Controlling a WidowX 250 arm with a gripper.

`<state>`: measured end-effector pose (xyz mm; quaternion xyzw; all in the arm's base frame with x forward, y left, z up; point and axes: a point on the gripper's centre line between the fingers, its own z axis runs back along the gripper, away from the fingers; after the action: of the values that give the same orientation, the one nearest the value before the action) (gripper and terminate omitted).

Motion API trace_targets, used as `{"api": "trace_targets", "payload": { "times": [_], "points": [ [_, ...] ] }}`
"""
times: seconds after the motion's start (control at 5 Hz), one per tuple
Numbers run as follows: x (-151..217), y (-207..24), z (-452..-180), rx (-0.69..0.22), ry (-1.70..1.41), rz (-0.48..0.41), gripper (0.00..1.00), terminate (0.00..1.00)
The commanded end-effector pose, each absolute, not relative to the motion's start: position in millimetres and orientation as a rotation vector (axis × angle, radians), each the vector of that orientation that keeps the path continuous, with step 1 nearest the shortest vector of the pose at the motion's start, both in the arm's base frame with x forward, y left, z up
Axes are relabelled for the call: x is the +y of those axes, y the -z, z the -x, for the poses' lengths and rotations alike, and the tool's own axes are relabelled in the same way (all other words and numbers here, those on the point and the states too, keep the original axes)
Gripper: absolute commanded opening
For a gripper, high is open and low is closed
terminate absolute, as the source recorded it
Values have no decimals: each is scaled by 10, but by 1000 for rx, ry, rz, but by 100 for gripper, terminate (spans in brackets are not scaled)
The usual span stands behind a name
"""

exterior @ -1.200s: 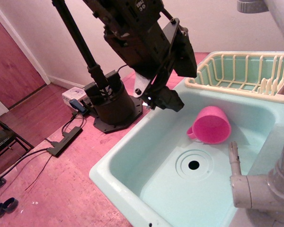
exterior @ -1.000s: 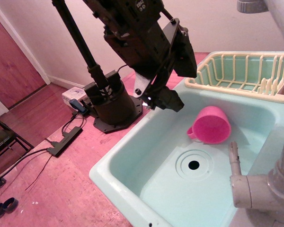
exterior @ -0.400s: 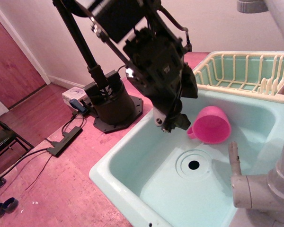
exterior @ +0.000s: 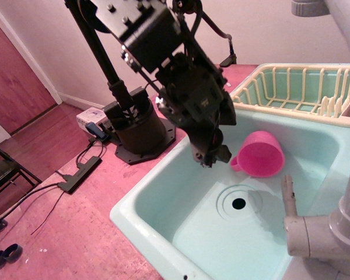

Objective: Flip cup upright

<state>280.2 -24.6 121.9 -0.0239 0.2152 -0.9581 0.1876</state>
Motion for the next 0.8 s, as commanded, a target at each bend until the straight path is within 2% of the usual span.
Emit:
{"api": "trace_targets", "payload": {
  "times": [0.0,0.6],
  "points": [
    [-299,-1134,-2941,583,2617,34,100,0],
    [-188,-1224,-3097,638,2451,27,100,0]
  ]
}}
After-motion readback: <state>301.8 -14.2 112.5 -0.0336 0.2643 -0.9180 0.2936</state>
